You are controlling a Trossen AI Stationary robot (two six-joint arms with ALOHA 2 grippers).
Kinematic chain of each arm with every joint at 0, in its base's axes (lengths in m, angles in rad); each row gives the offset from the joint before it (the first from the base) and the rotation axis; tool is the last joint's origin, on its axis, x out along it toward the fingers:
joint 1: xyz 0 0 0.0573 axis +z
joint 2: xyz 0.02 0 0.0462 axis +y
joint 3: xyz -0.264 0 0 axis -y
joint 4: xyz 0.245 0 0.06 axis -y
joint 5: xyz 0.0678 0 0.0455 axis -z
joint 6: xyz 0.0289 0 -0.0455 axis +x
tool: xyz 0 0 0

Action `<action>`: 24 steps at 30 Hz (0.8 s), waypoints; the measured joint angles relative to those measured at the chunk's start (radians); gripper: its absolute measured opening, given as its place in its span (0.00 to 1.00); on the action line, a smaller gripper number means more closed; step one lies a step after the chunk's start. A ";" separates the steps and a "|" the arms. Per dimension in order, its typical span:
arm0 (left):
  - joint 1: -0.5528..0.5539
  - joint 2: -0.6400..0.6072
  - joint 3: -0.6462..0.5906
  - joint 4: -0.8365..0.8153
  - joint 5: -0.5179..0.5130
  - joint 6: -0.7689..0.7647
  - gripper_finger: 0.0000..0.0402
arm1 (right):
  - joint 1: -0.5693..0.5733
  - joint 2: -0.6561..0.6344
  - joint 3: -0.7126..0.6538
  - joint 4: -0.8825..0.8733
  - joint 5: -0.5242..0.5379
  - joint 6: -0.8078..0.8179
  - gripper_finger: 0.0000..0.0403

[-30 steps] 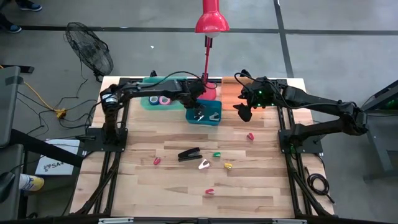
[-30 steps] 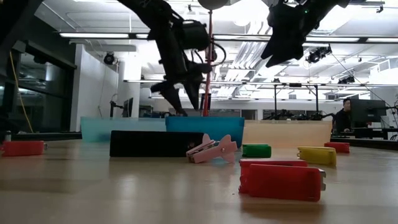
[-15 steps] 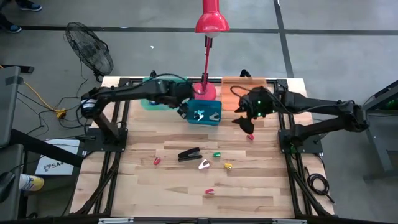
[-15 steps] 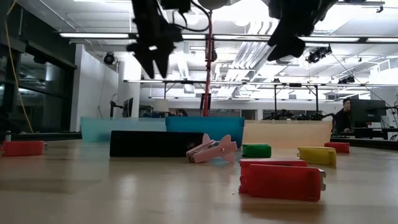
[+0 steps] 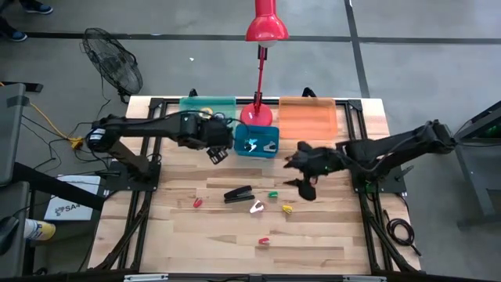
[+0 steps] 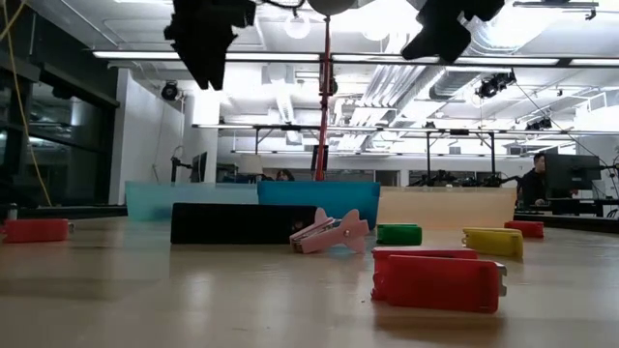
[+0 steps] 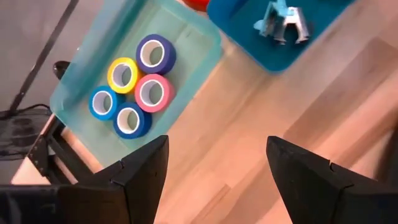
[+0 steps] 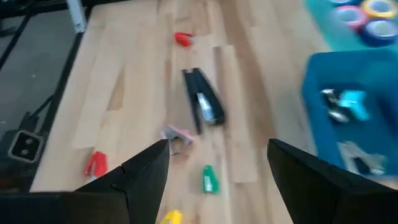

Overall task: Pick and place Stapler, Stapler remover, tape
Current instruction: Put the pink staple remover into the blue bin

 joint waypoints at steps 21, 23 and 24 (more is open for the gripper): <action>-0.289 -0.006 -0.282 0.628 0.180 -0.165 0.66 | 0.072 0.061 0.000 0.045 0.144 0.258 0.65; -0.317 0.001 -0.311 0.708 0.154 -0.106 0.66 | 0.072 0.061 -0.001 0.044 0.149 0.258 0.65; -0.333 0.008 -0.325 0.736 0.137 -0.077 0.66 | 0.072 0.061 -0.001 0.044 0.155 0.258 0.65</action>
